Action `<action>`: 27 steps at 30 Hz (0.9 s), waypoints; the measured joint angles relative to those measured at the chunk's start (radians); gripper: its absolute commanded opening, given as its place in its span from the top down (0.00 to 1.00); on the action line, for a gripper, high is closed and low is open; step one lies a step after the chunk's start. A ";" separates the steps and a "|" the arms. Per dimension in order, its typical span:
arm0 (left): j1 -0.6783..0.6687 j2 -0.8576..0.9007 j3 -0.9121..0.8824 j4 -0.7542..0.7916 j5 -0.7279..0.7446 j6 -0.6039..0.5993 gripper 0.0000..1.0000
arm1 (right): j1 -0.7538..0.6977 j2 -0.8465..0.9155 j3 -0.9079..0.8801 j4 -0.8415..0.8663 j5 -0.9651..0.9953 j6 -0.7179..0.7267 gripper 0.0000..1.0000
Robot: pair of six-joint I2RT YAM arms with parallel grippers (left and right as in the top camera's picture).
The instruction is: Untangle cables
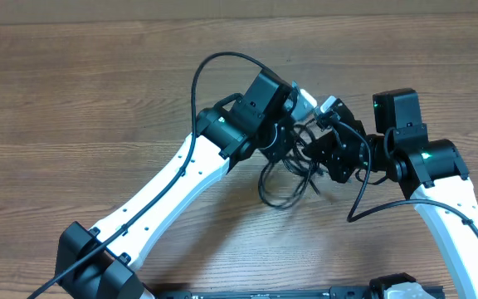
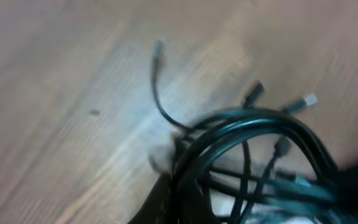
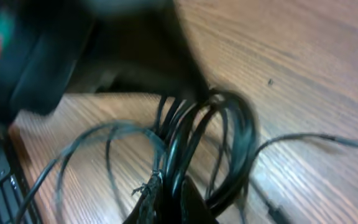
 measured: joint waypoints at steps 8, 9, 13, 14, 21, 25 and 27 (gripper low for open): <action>0.005 0.000 0.000 0.084 -0.216 -0.277 0.96 | 0.001 0.000 0.000 -0.035 0.002 0.000 0.96; 0.007 0.000 0.000 0.100 -0.225 -0.303 0.96 | 0.001 0.000 0.000 -0.040 0.002 0.000 0.96; 0.013 0.000 0.000 0.153 -0.245 -0.377 0.96 | 0.001 0.000 0.000 -0.064 0.002 0.001 0.96; 0.014 0.000 0.000 0.165 -0.249 -0.398 0.96 | 0.001 0.000 0.000 -0.072 0.002 0.000 0.96; 0.039 0.000 0.000 0.195 -0.256 -0.573 0.96 | 0.001 0.000 0.000 -0.095 0.002 0.011 0.96; 0.079 0.000 0.000 0.195 -0.256 -0.730 0.96 | 0.001 0.000 0.000 -0.095 0.002 0.038 0.96; 0.103 0.000 0.000 0.190 -0.256 -0.825 0.96 | 0.001 0.000 0.000 -0.095 0.001 0.052 0.96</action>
